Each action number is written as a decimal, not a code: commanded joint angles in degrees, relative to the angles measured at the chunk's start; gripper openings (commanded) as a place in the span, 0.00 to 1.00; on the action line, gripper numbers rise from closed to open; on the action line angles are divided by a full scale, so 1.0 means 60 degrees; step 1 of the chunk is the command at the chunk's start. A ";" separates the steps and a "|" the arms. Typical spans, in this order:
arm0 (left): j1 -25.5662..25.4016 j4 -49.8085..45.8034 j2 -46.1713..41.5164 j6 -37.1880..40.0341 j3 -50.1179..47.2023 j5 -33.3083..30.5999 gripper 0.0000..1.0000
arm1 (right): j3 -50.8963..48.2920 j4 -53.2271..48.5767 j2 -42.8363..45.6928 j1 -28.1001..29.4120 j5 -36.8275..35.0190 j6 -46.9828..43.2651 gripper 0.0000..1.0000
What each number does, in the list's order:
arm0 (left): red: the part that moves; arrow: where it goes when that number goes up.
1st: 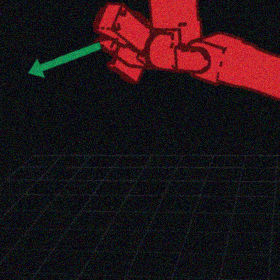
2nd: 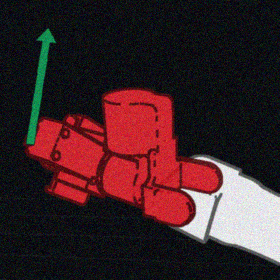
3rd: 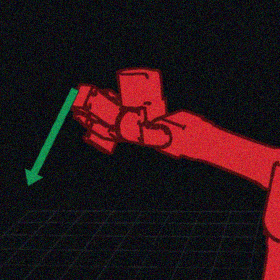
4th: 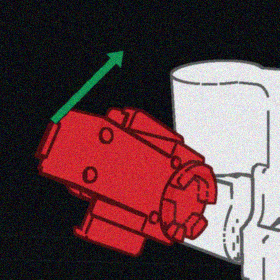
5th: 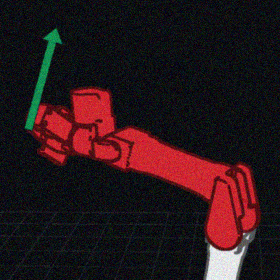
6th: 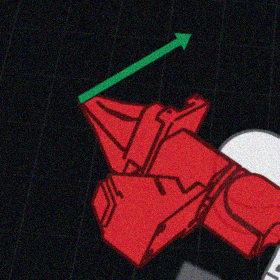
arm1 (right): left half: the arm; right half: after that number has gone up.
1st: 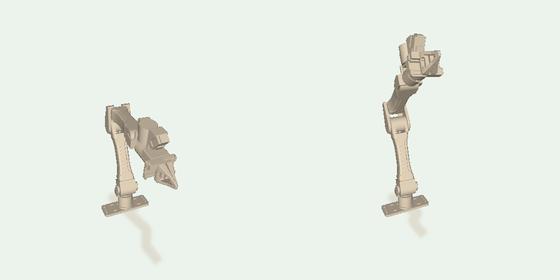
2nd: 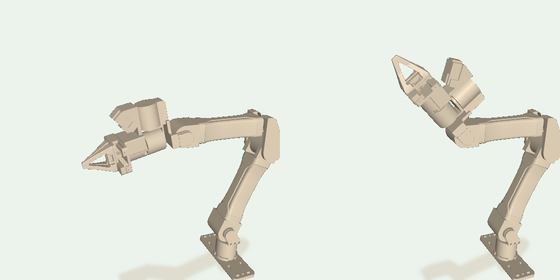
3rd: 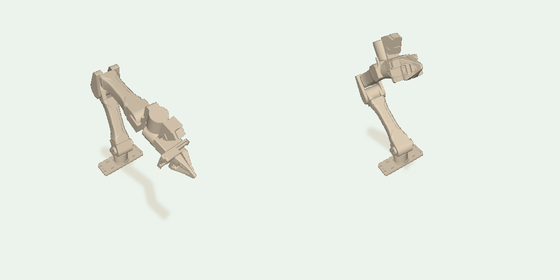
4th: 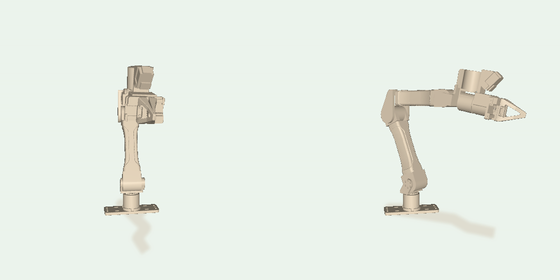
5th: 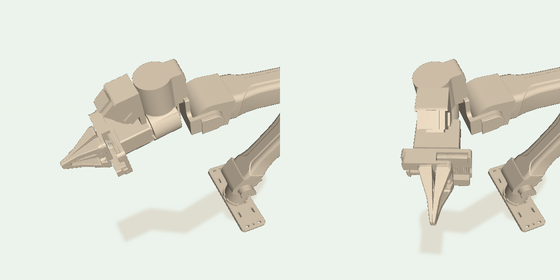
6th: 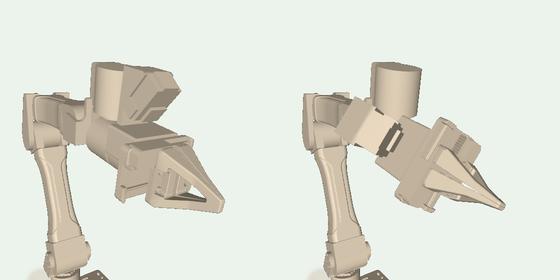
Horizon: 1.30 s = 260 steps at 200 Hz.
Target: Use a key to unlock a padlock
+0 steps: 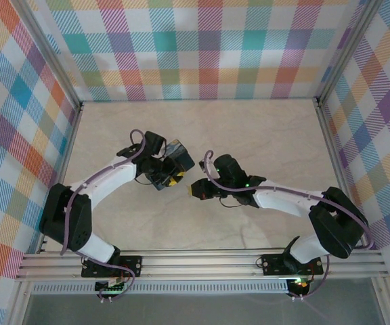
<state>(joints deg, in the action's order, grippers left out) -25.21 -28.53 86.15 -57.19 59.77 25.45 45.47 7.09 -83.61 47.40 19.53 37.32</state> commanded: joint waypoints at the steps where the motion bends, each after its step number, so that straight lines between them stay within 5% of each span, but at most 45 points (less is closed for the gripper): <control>1: 0.0330 0.0157 -0.0783 -0.0064 -0.0105 0.0460 0.17 | 0.0391 0.0290 -0.0222 0.0135 0.0108 0.0120 0.00; 260: 0.0959 0.0466 -0.1462 -0.0291 -0.0889 0.0850 0.16 | 0.1189 0.0002 -0.0912 0.0131 0.0371 -0.0111 0.00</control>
<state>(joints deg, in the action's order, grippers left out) -21.65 -27.86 78.50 -59.11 54.41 28.95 51.46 7.86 -89.23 48.10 20.62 37.28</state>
